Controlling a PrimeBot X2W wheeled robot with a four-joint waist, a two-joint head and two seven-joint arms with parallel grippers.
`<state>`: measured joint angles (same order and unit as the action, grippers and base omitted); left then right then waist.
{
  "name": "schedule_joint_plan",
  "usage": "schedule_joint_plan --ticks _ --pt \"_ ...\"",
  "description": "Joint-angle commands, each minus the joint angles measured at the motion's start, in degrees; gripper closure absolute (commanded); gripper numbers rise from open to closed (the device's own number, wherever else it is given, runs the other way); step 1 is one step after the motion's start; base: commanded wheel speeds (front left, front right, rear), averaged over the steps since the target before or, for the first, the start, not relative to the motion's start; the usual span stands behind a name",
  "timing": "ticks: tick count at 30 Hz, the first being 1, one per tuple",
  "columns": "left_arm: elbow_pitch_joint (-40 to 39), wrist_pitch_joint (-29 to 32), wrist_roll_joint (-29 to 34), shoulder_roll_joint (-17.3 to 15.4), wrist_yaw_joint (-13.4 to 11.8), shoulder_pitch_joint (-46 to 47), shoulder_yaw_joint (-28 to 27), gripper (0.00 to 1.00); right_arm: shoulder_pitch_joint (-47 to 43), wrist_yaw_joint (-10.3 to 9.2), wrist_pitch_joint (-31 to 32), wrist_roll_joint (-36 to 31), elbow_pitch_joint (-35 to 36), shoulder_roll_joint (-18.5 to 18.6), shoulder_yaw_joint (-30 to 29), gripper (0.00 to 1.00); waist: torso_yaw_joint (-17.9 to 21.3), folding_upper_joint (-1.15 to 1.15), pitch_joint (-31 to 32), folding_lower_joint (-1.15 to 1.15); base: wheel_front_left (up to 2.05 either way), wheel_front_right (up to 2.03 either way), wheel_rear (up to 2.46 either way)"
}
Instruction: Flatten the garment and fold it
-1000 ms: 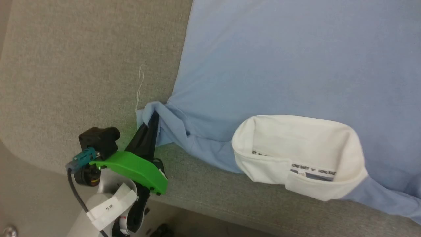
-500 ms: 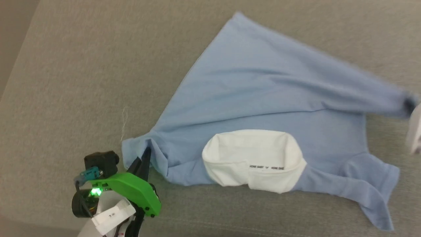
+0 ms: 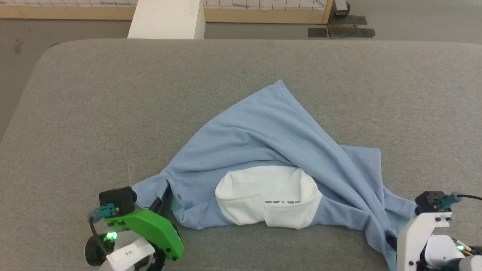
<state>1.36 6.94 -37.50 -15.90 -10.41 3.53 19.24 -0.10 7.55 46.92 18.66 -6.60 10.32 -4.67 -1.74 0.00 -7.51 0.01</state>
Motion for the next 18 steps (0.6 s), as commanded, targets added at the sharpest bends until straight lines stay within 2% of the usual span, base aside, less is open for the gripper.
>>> schedule_joint_plan --ticks 1,2,3,4,7,11,15,18 --pt "0.25 -0.35 -0.33 0.12 -0.03 -0.73 -0.21 1.00 0.24 -0.06 -0.98 0.42 0.35 -0.26 -0.74 1.00 0.23 0.00 0.83 -0.01 0.00 0.00 0.00" --pt "0.43 -0.40 -0.45 0.09 -0.07 -0.91 -0.28 1.00 0.65 -0.06 -2.11 0.88 0.97 -0.71 -1.70 0.78 0.29 0.00 1.14 -0.01 0.00 0.00 0.00" --pt "0.53 -0.42 -0.55 0.08 -0.09 -1.01 -0.33 1.00 1.03 -0.06 -3.20 1.17 1.67 -0.83 -2.37 0.09 0.30 0.00 1.31 -0.01 0.00 0.00 0.00" --pt "0.65 -0.46 -0.61 0.07 -0.13 -1.14 -0.35 1.00 1.52 -0.06 -4.60 1.53 2.38 -1.04 -3.48 0.00 0.33 0.00 1.62 -0.01 0.00 0.00 0.00" --pt "0.69 -0.74 -0.59 0.04 -0.25 -1.62 -0.29 1.00 3.13 -0.06 -8.92 2.96 4.46 -1.65 -5.82 0.00 0.46 0.00 2.41 -0.01 0.00 0.00 0.00" --pt "0.47 -0.73 -0.57 -0.06 -0.48 -2.03 -0.15 1.00 6.44 -0.06 -18.50 5.46 7.88 -2.48 -6.63 0.00 0.51 0.00 2.91 -0.01 0.00 0.00 0.00" --pt "0.13 -0.61 -0.57 -0.41 -0.37 -1.91 -0.07 1.00 9.93 -0.06 -27.18 4.88 7.51 -1.07 -3.89 0.00 0.09 0.00 2.17 -0.01 0.00 0.00 0.00" --pt "-0.34 -0.42 -0.46 -0.64 -0.32 -1.36 0.03 1.00 14.26 -0.06 -31.20 4.61 3.96 0.55 -0.78 0.00 -0.57 0.00 0.84 -0.01 0.00 0.00 0.00"
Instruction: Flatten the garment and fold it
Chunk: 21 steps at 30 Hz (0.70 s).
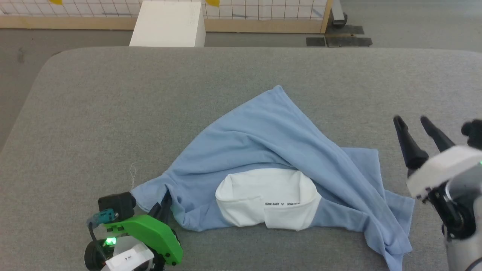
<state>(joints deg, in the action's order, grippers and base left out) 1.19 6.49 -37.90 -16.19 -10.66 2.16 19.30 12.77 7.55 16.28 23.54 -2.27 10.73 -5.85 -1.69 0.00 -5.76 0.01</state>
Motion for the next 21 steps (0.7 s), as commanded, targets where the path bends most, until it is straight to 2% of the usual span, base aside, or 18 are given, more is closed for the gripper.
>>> schedule_joint_plan --ticks 1,4,9,15,21 --pt "-0.31 0.08 0.01 -0.41 0.00 0.26 0.07 1.00 2.96 -0.06 -1.39 -0.23 -1.73 0.19 0.95 0.00 -0.90 0.00 -1.36 -0.01 0.00 0.00 0.00" --pt "-0.78 0.27 0.31 -0.25 0.25 1.41 0.64 1.00 8.89 -0.06 -2.47 -0.77 -7.11 1.01 4.17 0.00 -2.57 0.00 -3.28 -0.01 0.00 0.00 0.00" --pt "-1.01 0.07 0.75 0.56 0.96 4.03 1.65 1.00 19.52 -0.06 -0.07 -2.92 -15.84 2.69 10.21 0.00 -6.38 0.00 -7.55 -0.01 0.00 0.00 0.00" --pt "-1.30 -0.82 1.27 2.64 2.23 8.16 3.35 1.00 33.55 -0.06 6.35 -6.82 -26.14 4.28 16.10 0.00 -12.02 0.00 -14.40 -0.01 0.00 0.00 0.00" --pt "-1.01 -2.23 1.87 4.58 3.59 11.49 4.99 1.00 43.09 -0.06 14.62 -10.17 -35.74 5.25 20.73 0.00 -16.31 0.00 -19.28 -0.01 0.00 0.00 0.00"
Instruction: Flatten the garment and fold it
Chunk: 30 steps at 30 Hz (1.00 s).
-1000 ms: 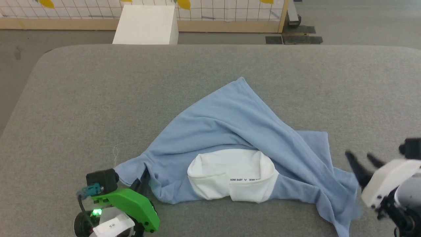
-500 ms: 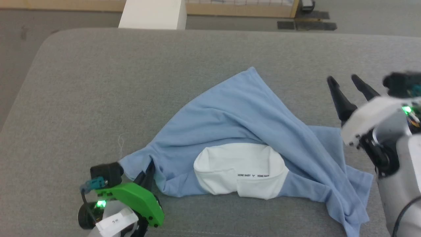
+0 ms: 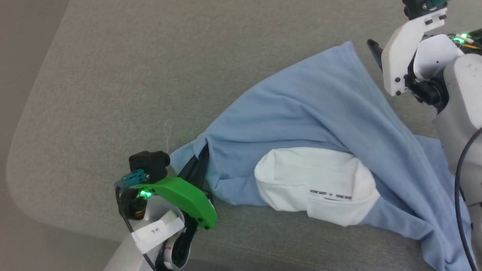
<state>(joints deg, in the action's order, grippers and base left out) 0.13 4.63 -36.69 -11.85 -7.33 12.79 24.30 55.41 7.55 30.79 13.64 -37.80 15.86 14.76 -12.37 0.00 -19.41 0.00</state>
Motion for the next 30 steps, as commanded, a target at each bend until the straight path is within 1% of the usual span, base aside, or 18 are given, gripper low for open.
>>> schedule_joint_plan --ticks 1,4,9,14,17,18,19,21,23,27,30 --pt "0.02 -0.66 0.80 0.50 0.35 1.27 0.17 1.00 1.73 -0.06 1.62 -1.02 -1.67 0.35 0.84 0.00 -6.21 0.00 -6.26 0.00 0.00 0.00 0.00" --pt "-0.40 -1.21 1.06 0.98 0.65 2.15 0.62 1.00 4.80 -0.06 5.62 -2.40 -4.85 0.80 3.06 0.00 -7.64 0.00 -8.08 0.00 0.00 0.00 0.00" --pt "-1.11 -1.82 1.26 1.37 0.71 2.74 0.94 1.00 7.83 -0.06 10.10 -3.73 -8.18 0.66 5.71 0.00 -8.79 0.00 -10.11 0.00 0.00 0.00 0.00" --pt "-0.82 -2.17 1.02 1.72 0.58 2.52 1.14 1.00 8.57 -0.06 14.55 -3.66 -10.66 0.13 8.58 0.00 -8.64 0.00 -10.60 0.00 0.00 0.00 0.00" --pt "-0.31 -2.21 0.69 1.84 0.52 2.38 1.12 1.00 8.66 -0.06 17.82 -2.62 -12.19 0.14 8.79 0.00 -8.01 0.00 -10.03 0.00 0.00 0.00 0.00" --pt "-0.14 -2.25 0.66 1.80 0.44 2.39 1.05 1.00 8.79 -0.06 18.60 -2.31 -12.41 0.14 8.59 0.55 -7.70 0.00 -9.72 0.00 0.00 0.00 0.00" --pt "-0.05 -2.32 0.60 1.79 0.41 2.40 0.96 1.00 8.88 -0.06 18.94 -2.18 -12.47 0.13 8.17 1.00 -7.41 0.00 -9.39 0.00 0.00 0.00 0.00" --pt "0.21 -2.38 0.57 1.56 0.34 2.41 0.79 1.00 8.92 -0.06 20.50 -1.49 -12.76 -0.22 7.09 1.00 -6.55 0.00 -8.49 0.00 0.00 0.00 0.00" --pt "0.40 -2.31 0.55 1.14 0.26 2.38 0.56 1.00 9.51 -0.06 18.83 -1.36 -11.59 -0.43 5.51 1.00 -5.37 0.00 -7.49 0.00 0.00 0.00 0.00" --pt "1.01 -2.19 0.51 0.03 -0.02 2.05 -0.12 1.00 10.10 -0.06 10.99 0.02 -8.53 -2.02 0.05 1.00 -2.27 0.00 -4.10 0.00 0.00 0.00 0.00" --pt "1.43 -2.08 0.30 -0.95 -0.56 1.20 -0.95 1.00 9.39 -0.06 4.24 1.78 -6.15 -3.15 -3.50 1.00 0.87 0.00 -0.44 0.00 0.00 0.00 0.00"
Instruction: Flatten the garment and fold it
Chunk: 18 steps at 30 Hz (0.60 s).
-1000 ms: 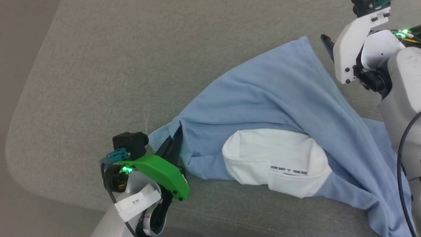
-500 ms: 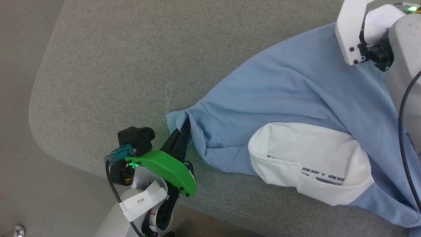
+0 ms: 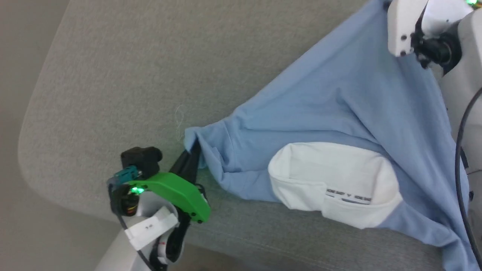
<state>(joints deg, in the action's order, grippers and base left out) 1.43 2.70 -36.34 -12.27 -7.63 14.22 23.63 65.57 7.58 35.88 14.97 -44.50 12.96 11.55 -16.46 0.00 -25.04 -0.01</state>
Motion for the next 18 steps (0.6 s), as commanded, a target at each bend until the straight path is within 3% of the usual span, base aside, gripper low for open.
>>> schedule_joint_plan --ticks 1,9,14,18 --pt "0.21 -0.08 -0.13 -0.82 -0.42 -0.59 -0.48 1.00 -1.36 -0.09 -2.58 1.01 1.35 -0.44 -0.82 1.00 5.94 0.00 6.39 0.01 0.00 0.00 0.00" --pt "-0.14 0.70 -1.41 -2.37 -2.43 -5.15 -1.92 1.00 -19.87 -0.09 -13.38 7.11 15.57 2.88 -2.61 1.00 14.54 0.00 16.03 0.01 0.00 0.00 0.00" --pt "-0.86 1.27 -1.86 -2.77 -3.39 -7.10 -2.11 1.00 -36.53 -0.09 -13.87 9.97 25.93 3.30 -7.30 1.00 17.29 0.00 18.40 0.01 0.00 0.00 0.00" --pt "-0.68 1.61 -2.21 -2.84 -3.55 -8.32 -1.79 1.00 -49.66 -0.09 -12.10 11.41 33.21 0.23 -12.05 1.00 17.70 0.00 19.91 0.01 0.00 0.00 0.00"
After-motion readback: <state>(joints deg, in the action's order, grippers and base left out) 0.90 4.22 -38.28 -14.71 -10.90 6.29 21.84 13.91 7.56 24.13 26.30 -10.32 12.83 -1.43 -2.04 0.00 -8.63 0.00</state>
